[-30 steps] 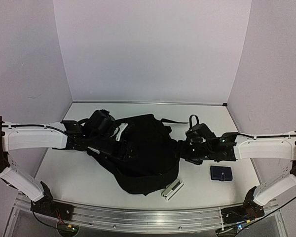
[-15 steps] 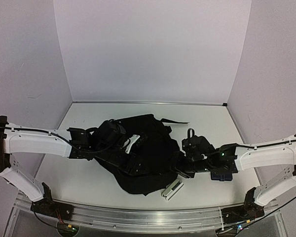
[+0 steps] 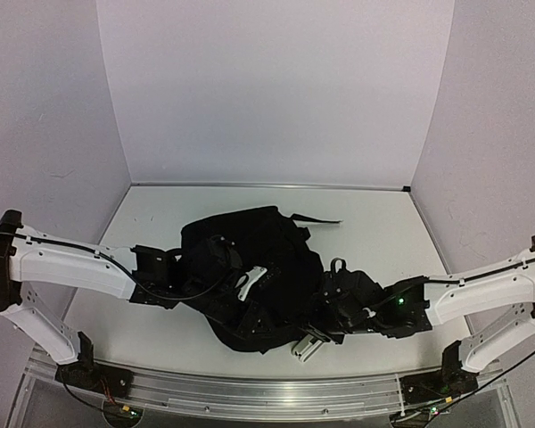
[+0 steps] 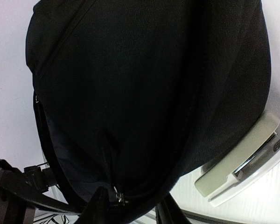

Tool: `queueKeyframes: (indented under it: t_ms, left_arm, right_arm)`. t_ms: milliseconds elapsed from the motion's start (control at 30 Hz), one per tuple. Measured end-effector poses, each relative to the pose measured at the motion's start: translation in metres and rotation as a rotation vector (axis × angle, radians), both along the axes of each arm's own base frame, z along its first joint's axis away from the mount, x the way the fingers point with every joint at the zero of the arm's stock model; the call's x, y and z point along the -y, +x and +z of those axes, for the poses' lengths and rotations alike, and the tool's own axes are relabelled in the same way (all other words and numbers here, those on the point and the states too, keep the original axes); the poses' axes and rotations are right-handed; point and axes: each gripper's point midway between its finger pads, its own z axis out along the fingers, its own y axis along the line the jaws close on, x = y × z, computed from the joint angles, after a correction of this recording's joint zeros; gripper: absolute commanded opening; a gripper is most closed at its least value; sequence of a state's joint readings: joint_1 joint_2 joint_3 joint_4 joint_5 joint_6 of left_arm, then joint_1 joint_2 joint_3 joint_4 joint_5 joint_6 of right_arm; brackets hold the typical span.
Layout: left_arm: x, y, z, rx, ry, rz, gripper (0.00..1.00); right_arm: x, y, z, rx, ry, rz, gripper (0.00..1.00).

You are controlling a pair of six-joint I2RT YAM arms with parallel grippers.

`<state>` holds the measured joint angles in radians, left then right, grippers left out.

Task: Pack the student bag
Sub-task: Adjust the student bag at the center of the board.

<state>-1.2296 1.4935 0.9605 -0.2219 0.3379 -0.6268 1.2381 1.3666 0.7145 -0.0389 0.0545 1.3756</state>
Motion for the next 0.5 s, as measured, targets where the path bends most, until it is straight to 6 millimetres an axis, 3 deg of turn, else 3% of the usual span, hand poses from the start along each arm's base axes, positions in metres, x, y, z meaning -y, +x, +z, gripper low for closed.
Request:
queueKeyframes:
  t_ms: [100,233,367,500]
  left_arm:
    - [0.001,0.000,0.000,0.000,-0.002,0.001,0.30]
    - [0.001,0.006,-0.001,0.024,0.004,0.029,0.33]
    - [-0.006,0.017,-0.005,0.070,0.045,0.093,0.42]
    - [-0.010,0.028,-0.005,0.105,0.063,0.140,0.42]
  right_arm:
    - [0.002,-0.004,-0.005,0.002,-0.004,-0.018,0.00]
    - [0.007,-0.004,-0.013,0.025,0.008,-0.042,0.00]
    - [0.013,-0.002,-0.019,0.062,0.077,-0.057,0.00]
    - [0.018,-0.001,-0.017,0.096,0.122,-0.062,0.00]
